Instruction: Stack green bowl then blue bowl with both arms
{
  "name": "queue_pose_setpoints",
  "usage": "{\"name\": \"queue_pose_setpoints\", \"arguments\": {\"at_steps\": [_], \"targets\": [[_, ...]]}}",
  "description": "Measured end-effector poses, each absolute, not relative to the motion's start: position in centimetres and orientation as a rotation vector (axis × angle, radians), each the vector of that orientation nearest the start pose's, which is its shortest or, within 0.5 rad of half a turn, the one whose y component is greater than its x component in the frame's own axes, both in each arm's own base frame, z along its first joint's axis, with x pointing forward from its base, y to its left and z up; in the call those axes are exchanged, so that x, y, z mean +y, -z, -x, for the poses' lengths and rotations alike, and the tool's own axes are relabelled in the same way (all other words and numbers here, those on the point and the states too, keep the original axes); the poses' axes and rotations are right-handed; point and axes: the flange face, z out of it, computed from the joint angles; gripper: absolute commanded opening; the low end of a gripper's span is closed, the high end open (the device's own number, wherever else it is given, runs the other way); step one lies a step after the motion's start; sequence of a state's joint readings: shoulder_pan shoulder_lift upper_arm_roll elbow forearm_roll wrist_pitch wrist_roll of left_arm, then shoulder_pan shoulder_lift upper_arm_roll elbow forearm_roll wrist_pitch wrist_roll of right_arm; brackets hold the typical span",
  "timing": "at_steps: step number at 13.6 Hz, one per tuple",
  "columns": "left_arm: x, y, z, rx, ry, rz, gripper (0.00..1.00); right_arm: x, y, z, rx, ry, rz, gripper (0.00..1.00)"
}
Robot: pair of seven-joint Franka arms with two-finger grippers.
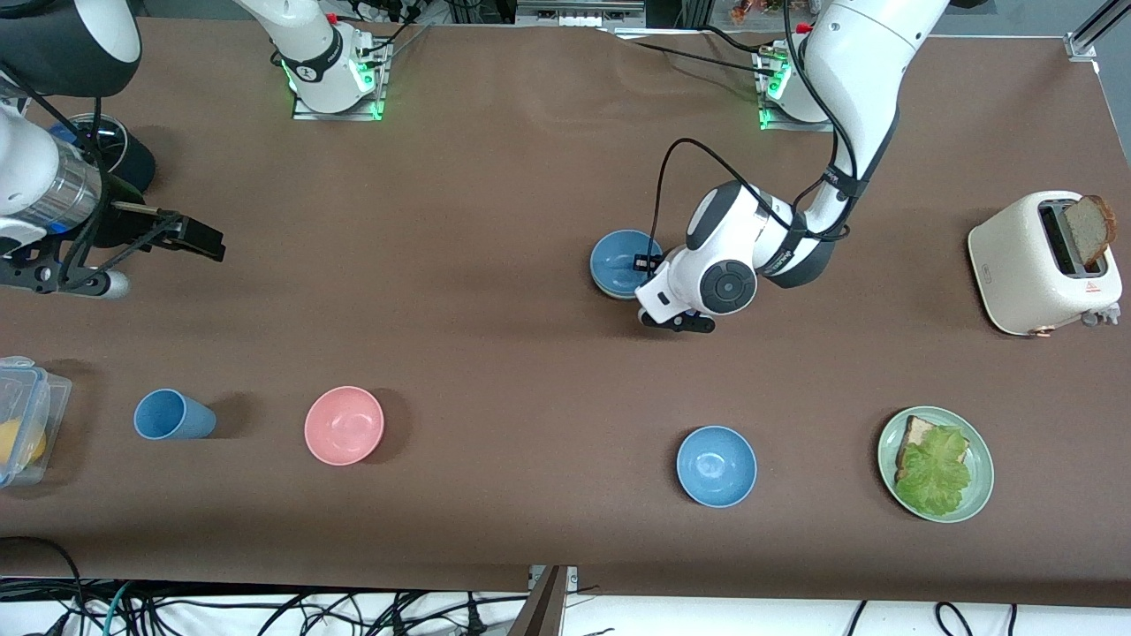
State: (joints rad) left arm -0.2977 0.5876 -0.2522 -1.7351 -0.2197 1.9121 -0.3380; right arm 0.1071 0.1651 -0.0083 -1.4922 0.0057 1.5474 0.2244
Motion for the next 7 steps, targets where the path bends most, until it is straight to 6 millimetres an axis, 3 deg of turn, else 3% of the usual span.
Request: {"name": "queue_pose_setpoints", "arguments": {"at_steps": [3,7], "targets": [[-31.5,-26.9,-53.5,0.116,-0.831,3.148,1.0,6.0,-56.4,-59.6,0.198,-0.172,3.144,1.0],[-23.6,-36.8,-57.2,0.003,-0.737,3.154,1.0,6.1,-56.5,-59.6,0.196,-0.167,3.144,1.0]]}}
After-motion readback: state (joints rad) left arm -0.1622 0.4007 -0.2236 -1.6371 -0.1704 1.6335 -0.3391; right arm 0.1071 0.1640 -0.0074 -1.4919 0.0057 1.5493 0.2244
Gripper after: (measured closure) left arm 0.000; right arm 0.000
